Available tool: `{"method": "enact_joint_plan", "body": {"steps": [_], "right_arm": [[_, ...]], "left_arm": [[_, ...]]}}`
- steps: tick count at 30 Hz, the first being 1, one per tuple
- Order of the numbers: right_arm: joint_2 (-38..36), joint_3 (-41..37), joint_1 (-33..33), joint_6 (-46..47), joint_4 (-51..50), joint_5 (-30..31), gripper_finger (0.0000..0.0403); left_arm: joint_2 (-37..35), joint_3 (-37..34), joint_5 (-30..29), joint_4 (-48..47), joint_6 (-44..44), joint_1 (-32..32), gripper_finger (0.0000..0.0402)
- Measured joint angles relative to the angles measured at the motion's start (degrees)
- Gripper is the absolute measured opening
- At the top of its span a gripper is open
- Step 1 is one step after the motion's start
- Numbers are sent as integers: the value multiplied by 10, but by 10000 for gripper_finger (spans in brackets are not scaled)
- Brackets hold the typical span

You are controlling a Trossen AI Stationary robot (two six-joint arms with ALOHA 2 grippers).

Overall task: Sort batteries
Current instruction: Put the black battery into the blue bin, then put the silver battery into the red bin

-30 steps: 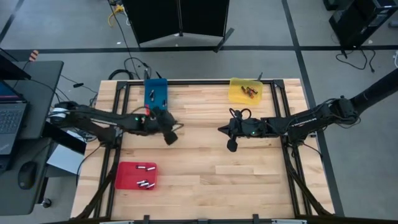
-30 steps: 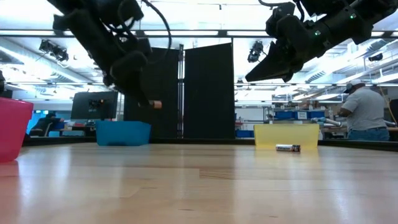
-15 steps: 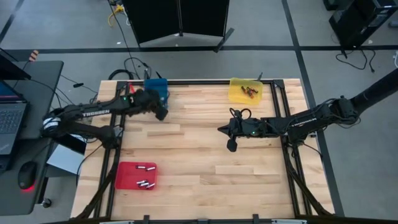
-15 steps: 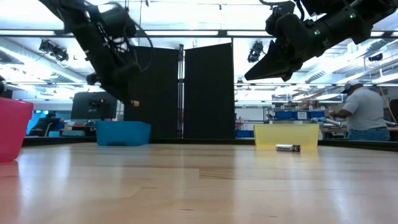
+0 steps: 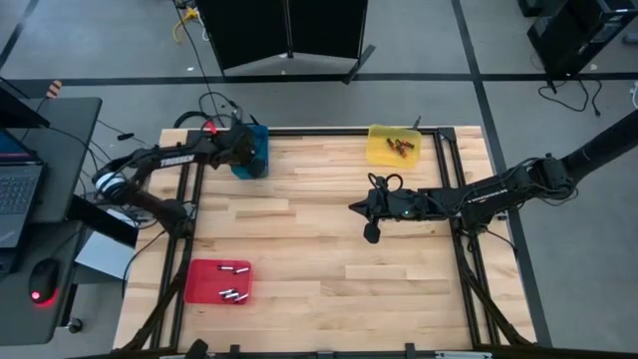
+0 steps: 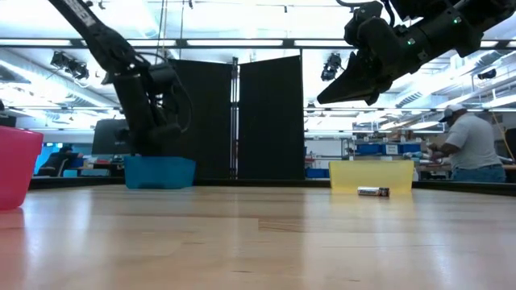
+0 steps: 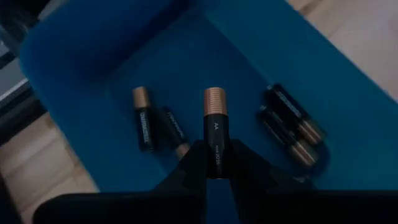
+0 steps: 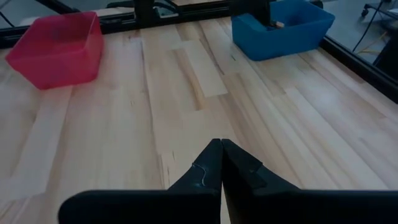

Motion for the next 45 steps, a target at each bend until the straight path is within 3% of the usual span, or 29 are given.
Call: {"method": "enact_joint_plan", "body": {"steps": [10,17,25,30,35,41,45], "right_arm": [[0,0,0,-5,0,0,13],[0,0,0,-6,0,0,14],[0,0,0,-7,0,0,14],[0,0,-1,-1,0,0,17],[0,0,-7,-10,0,0,20],[0,0,-16,-24,1,0,13],[0,0,-16,-27,0,0,20]], "left_arm": [[94,44,15,19,16,26,48],[139,89,17,-19,17,25,49],[141,94,19,-30,42,25,123],[141,94,19,-31,45,25,132],[139,125,17,-103,49,22,106],[98,151,-23,-131,65,-1,15],[50,139,-40,-131,62,-19,10]]}}
